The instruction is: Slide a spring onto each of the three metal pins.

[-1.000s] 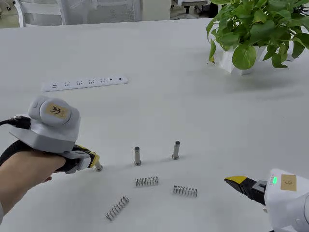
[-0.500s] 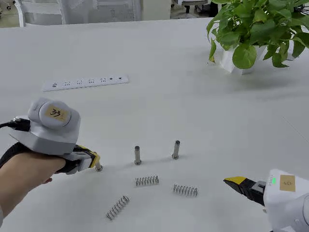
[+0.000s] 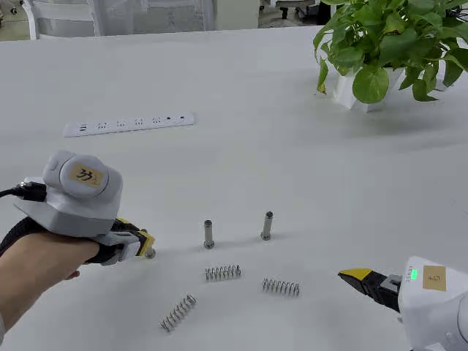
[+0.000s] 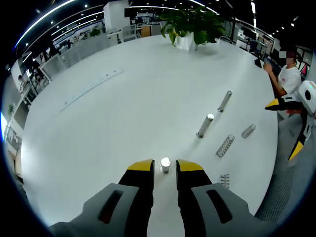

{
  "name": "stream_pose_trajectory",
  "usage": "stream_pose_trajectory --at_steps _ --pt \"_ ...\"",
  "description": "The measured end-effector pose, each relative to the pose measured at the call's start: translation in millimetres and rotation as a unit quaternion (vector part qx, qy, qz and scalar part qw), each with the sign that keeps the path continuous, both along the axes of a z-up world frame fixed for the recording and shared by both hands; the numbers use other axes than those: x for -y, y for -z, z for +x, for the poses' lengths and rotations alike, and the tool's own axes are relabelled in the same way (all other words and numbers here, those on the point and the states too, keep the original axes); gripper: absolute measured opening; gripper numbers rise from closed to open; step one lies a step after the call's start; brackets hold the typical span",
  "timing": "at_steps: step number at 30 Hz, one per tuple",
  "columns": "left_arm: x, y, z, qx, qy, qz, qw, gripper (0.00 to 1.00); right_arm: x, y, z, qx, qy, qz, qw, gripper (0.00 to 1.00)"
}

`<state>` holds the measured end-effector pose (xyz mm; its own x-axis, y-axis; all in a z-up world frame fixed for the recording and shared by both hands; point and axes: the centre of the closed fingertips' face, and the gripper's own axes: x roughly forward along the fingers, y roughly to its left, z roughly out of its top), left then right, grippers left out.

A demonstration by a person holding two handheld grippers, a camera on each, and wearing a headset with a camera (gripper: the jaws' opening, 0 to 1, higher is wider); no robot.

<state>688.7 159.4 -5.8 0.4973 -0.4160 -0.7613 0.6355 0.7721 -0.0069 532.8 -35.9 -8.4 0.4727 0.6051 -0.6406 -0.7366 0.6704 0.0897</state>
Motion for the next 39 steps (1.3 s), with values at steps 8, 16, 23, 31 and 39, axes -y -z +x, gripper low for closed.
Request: stream_pose_trajectory --at_steps 8,16,23,31,39 --pt "0.2 2.3 -0.2 0.008 0.003 0.002 1.0000 0.38 0.3 0.3 0.6 0.001 0.001 0.000 1.0000 0.95" --pt "1.1 2.9 -2.1 0.021 0.016 -0.009 0.9996 0.68 2.3 0.8 2.4 0.003 0.003 -0.002 1.0000 0.97" --pt "10.0 2.0 -10.2 0.032 0.051 -0.033 0.9977 0.94 5.6 -0.4 6.1 0.006 0.005 -0.006 1.0000 0.99" --pt "10.8 -1.0 -15.6 0.036 0.062 -0.051 0.9961 0.99 8.0 -2.3 9.5 0.014 0.007 -0.010 0.9998 0.99" --pt "-0.7 -8.3 -17.5 0.054 0.040 -0.071 0.9952 0.99 11.2 -2.0 11.4 0.013 0.007 -0.013 0.9998 0.99"
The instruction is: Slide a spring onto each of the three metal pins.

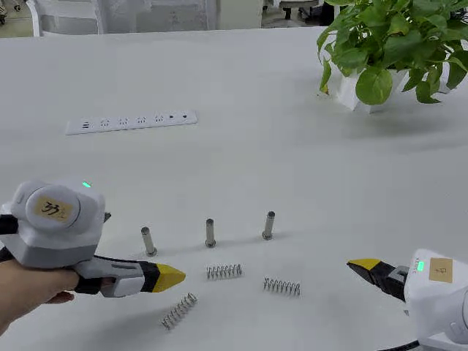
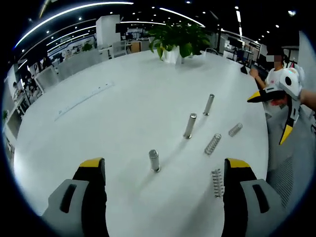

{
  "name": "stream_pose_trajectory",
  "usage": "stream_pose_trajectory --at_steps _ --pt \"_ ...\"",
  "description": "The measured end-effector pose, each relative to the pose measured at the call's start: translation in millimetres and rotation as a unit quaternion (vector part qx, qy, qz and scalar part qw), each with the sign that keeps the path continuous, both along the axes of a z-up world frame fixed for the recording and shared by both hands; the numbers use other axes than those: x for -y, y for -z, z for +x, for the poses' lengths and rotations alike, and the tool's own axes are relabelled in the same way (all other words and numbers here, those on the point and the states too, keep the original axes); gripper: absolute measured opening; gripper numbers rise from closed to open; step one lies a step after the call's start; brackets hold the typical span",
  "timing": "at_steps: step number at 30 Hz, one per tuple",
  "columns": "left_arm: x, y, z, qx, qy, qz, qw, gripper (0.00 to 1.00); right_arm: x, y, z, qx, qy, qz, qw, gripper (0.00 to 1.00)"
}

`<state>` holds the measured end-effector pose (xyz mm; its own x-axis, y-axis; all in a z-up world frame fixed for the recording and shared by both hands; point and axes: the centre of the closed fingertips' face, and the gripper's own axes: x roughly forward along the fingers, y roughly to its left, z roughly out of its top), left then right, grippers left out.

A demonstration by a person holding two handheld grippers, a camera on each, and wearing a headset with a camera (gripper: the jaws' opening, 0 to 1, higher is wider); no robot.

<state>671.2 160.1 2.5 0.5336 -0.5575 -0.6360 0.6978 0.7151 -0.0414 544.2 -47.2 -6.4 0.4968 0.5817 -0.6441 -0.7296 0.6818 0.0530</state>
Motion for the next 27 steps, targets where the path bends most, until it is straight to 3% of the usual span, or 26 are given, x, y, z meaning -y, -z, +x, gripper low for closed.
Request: stream_pose_trajectory --at_steps 10,16,27 --pt "-5.4 -14.6 -18.4 0.039 0.007 -0.026 0.9989 0.98 4.1 0.8 5.4 0.000 -0.004 -0.011 0.9999 0.99" --pt "-7.5 -14.2 -32.6 0.044 0.012 -0.027 0.9986 0.97 3.1 -1.3 9.4 0.004 -0.014 -0.018 0.9997 0.99" --pt "-9.5 1.3 -69.7 0.030 0.015 -0.029 0.9990 0.94 4.2 -1.6 13.1 0.005 -0.029 -0.031 0.9991 0.99"
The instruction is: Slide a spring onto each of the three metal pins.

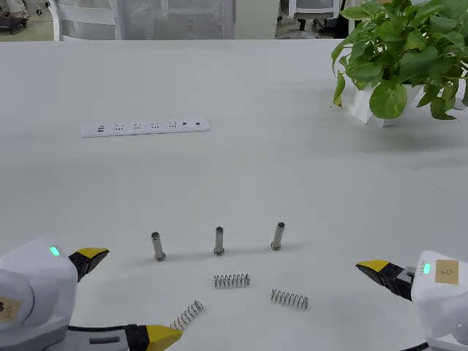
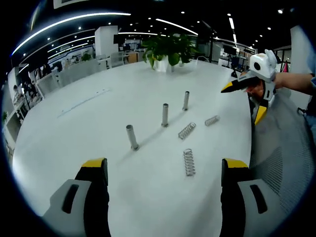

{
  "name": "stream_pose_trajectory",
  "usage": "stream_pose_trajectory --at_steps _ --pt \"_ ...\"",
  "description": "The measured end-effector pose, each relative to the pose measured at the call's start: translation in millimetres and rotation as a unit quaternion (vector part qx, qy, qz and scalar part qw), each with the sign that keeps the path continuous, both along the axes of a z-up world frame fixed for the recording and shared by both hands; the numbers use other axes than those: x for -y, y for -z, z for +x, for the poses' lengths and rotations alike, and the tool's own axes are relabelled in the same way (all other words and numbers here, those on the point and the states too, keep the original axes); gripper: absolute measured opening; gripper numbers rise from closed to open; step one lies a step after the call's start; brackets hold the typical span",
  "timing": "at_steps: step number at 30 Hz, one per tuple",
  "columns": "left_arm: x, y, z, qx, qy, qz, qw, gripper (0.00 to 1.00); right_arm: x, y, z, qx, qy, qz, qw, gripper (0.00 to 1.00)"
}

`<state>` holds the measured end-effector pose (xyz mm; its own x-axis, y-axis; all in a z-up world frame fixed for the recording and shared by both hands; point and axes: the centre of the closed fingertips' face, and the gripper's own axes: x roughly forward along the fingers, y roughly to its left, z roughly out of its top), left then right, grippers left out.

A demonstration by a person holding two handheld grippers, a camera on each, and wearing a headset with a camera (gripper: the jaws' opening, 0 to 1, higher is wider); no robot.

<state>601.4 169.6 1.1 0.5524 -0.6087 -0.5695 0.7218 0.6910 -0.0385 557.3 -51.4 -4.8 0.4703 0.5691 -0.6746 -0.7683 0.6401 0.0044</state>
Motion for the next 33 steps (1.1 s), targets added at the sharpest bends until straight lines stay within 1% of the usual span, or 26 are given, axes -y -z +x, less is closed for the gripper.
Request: stream_pose_trajectory --at_steps 3,7,13,15,16,17,22,25,30,31,32,33 --pt "-0.5 2.0 -7.6 -0.006 -0.007 -0.006 0.9999 0.94 0.5 0.4 0.5 0.000 -0.002 -0.002 1.0000 0.99" --pt "0.7 6.2 -16.8 -0.010 -0.009 -0.010 0.9999 0.93 -0.8 1.0 0.3 -0.001 -0.007 -0.005 1.0000 0.99" --pt "0.8 13.8 -25.7 -0.019 -0.013 -0.010 0.9997 0.91 -1.3 2.3 0.3 0.001 -0.010 -0.006 0.9999 0.99" --pt "-0.2 16.9 -27.1 -0.020 -0.016 -0.005 0.9997 0.90 -1.4 2.4 -0.1 0.001 -0.010 -0.007 0.9999 0.99" --pt "-0.4 17.4 -27.4 -0.017 -0.016 -0.004 0.9997 0.88 -1.3 2.7 -0.3 0.001 -0.010 -0.007 0.9999 0.99" --pt "-0.7 18.0 -27.1 -0.014 -0.019 -0.005 0.9997 0.87 -1.1 3.1 -0.6 0.000 -0.010 -0.007 0.9999 0.99" --pt "2.1 21.6 -26.8 -0.015 -0.028 -0.010 0.9994 0.79 0.3 3.5 -1.3 -0.001 -0.008 -0.006 0.9999 0.99" --pt "4.2 24.5 -25.5 -0.017 -0.032 -0.010 0.9993 0.75 0.6 3.5 -2.0 -0.002 -0.008 -0.006 0.9999 0.99" --pt "8.9 23.9 -21.0 -0.017 -0.035 -0.013 0.9992 0.69 1.8 3.9 -2.8 -0.002 -0.005 -0.004 1.0000 0.99" --pt "10.8 24.0 -21.5 -0.017 -0.029 -0.013 0.9994 0.68 1.7 4.0 -3.2 -0.003 -0.005 -0.005 1.0000 0.99" --pt "13.9 25.1 -23.3 -0.021 -0.012 -0.009 0.9997 0.66 1.6 4.2 -3.9 -0.004 -0.005 -0.005 1.0000 0.99" --pt "15.2 27.3 -24.8 -0.023 0.006 0.002 0.9997 0.64 1.2 4.1 -4.5 -0.004 -0.007 -0.004 1.0000 0.99"
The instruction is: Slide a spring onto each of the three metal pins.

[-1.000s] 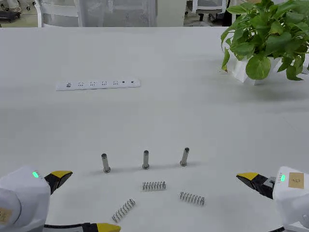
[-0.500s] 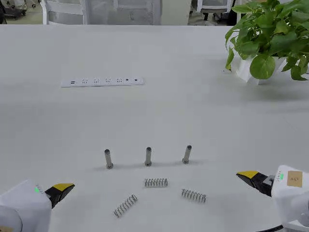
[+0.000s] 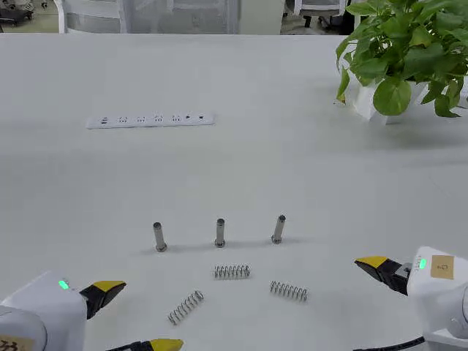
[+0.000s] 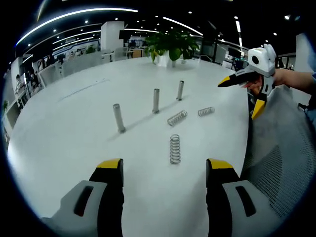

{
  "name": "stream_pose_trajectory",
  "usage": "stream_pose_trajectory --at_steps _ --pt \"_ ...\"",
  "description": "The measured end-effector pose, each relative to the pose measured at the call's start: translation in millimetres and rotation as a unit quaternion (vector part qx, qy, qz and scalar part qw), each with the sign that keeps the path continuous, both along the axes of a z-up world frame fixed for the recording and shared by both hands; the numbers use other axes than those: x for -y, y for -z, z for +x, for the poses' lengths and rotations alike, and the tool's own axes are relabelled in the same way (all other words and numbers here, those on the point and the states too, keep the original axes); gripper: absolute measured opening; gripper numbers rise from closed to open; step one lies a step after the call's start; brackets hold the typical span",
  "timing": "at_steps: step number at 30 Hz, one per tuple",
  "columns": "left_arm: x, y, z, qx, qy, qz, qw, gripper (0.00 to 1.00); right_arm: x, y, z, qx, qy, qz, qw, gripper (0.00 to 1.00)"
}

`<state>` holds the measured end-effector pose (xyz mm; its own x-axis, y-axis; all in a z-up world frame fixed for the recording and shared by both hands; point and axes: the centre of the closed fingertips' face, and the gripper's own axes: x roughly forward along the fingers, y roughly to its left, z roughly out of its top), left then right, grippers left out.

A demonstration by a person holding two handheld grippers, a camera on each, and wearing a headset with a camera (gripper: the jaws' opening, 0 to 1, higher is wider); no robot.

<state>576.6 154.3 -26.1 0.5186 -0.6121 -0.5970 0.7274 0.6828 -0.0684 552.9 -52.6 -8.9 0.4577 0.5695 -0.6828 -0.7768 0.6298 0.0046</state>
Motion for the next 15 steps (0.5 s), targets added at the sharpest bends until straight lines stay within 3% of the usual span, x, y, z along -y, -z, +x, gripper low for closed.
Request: stream_pose_trajectory --at_steps 8,15 --pt "13.3 1.6 5.8 -0.013 0.005 -0.004 0.9999 0.46 -1.3 -0.6 -2.1 -0.001 0.006 0.006 1.0000 0.99" --pt "25.2 11.7 5.7 -0.028 0.009 0.005 0.9996 0.31 -1.6 0.9 -5.6 -0.004 0.012 0.009 0.9999 0.99"
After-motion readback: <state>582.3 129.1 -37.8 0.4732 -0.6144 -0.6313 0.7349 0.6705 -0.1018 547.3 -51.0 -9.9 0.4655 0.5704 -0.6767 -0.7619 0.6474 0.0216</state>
